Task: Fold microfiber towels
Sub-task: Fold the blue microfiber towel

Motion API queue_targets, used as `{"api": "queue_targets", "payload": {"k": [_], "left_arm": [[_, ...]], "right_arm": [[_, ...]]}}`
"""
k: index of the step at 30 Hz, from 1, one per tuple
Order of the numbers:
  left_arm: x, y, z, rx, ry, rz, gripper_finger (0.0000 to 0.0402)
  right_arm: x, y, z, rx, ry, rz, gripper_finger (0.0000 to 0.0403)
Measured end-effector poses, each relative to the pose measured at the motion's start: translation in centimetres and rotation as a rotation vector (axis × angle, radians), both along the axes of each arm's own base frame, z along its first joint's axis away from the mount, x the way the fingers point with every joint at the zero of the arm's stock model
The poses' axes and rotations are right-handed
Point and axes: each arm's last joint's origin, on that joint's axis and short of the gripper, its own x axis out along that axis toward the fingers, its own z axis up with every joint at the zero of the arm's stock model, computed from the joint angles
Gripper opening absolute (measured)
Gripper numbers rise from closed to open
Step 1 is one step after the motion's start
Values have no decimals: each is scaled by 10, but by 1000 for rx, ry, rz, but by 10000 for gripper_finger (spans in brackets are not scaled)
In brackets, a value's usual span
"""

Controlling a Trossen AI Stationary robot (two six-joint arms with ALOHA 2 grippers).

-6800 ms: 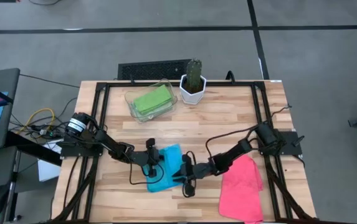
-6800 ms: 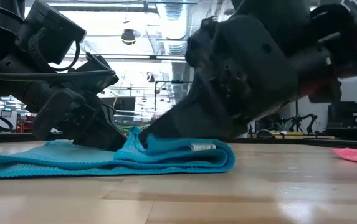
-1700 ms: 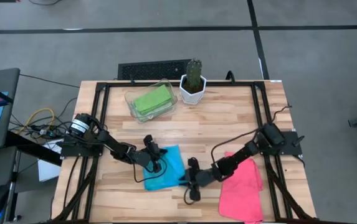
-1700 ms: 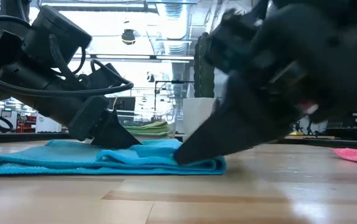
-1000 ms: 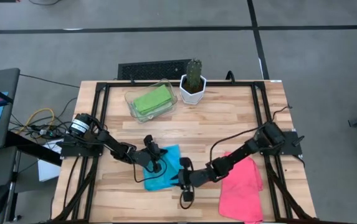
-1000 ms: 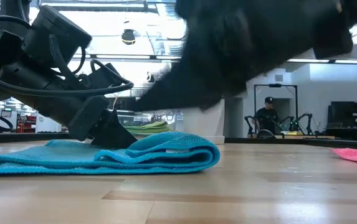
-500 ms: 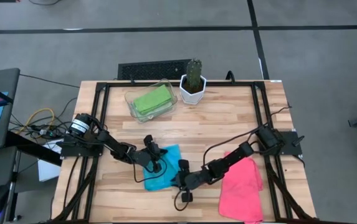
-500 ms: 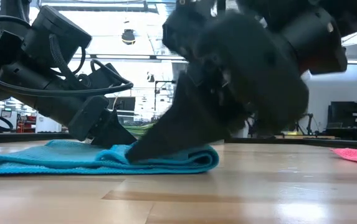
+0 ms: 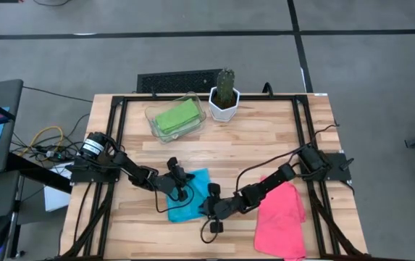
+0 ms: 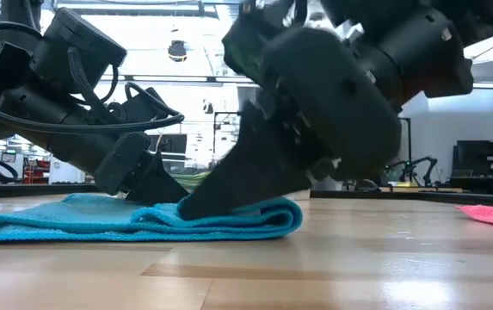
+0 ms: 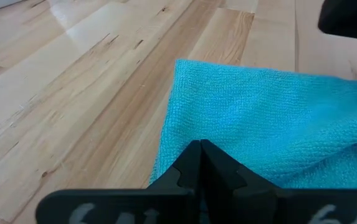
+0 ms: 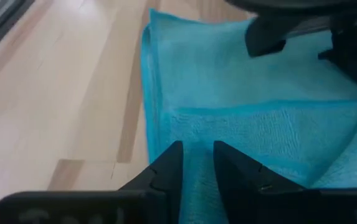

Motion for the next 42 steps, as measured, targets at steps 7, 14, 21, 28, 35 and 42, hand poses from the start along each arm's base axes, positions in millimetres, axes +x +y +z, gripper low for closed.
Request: {"api": "queue_targets", "payload": {"k": [7,14,21,28,35,42], "left_arm": [[0,0,0,-1,-1,0,0],[0,0,0,-1,-2,0,0],[0,0,0,-1,-2,0,0],[0,0,0,-3,-3,-1,0],[0,-1,0,-5,-4,-5,0],[0,-1,0,-5,-4,-4,0]], "right_arm": [[-1,-2,-2,-15,24,-2,96],[0,4,2,-41,0,27,15],[9,13,18,-50,-61,41,31],[7,23,21,-39,-73,83,29],[3,26,18,-13,-36,86,99],[1,19,50,-82,-118,86,168]]}}
